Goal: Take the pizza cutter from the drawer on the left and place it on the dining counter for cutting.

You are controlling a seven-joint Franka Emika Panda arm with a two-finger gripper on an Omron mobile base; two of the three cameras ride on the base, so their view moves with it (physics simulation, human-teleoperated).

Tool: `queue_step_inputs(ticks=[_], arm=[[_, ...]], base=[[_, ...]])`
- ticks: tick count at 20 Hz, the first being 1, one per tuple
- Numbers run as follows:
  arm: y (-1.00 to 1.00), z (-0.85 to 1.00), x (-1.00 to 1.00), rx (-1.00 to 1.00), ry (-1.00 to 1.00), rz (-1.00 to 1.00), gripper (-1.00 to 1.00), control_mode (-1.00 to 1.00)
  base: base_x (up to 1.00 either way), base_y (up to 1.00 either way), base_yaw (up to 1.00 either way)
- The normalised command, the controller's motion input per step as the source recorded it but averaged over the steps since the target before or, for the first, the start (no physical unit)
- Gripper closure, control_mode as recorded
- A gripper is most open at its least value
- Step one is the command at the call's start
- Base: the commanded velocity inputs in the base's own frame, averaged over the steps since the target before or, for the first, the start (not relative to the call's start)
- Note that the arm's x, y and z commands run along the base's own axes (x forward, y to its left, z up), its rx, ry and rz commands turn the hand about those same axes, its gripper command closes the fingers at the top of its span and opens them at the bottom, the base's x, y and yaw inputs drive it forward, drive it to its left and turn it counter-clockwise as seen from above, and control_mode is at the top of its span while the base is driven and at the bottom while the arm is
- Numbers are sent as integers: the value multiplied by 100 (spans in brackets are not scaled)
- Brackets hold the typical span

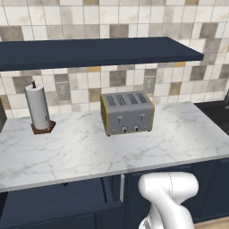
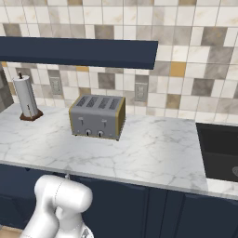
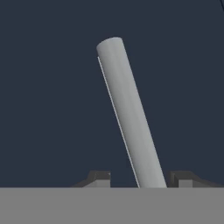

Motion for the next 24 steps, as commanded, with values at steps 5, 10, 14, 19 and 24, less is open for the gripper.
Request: queue_step_inputs(ticks=[5,10,14,19,24], arm=[[32,-34,-56,0,0,-2,100,-100],[31,-34,-55,0,0,-2,100,-100],[31,-35,-54,0,0,-2,100,-100],[31,-36,-54,0,0,-2,100,-100],[31,-36,-54,0,0,-2,100,-100]], base=[[0,0,0],[0,0,0],[0,0,0],[0,0,0],[0,0,0]])
